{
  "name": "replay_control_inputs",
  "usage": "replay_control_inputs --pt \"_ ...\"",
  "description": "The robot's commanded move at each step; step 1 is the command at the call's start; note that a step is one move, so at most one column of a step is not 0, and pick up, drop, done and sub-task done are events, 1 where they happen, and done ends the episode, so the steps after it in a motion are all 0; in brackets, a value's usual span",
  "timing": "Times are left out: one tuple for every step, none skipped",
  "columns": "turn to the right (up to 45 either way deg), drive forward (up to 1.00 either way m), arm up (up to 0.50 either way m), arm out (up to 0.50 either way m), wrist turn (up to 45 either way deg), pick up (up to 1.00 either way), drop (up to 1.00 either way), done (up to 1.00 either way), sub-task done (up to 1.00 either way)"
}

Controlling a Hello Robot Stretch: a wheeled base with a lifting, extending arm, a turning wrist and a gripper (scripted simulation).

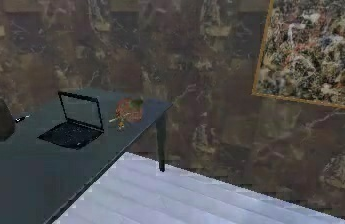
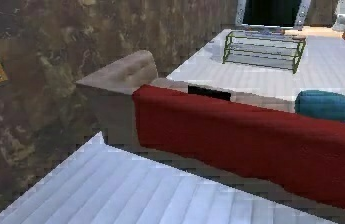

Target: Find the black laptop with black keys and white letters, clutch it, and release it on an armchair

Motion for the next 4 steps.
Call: replay_control_inputs --pt "-45.0 0.0 0.0 0.0 0.0 0.0 0.0 0.0 0.0" --pt "-45.0 0.0 0.0 0.0 0.0 0.0 0.0 0.0 0.0" --pt "-27.0 0.0 0.0 0.0 0.0 0.0 0.0 0.0 0.0" --pt "45.0 0.0 0.0 0.0 0.0 0.0 0.0 0.0 0.0"
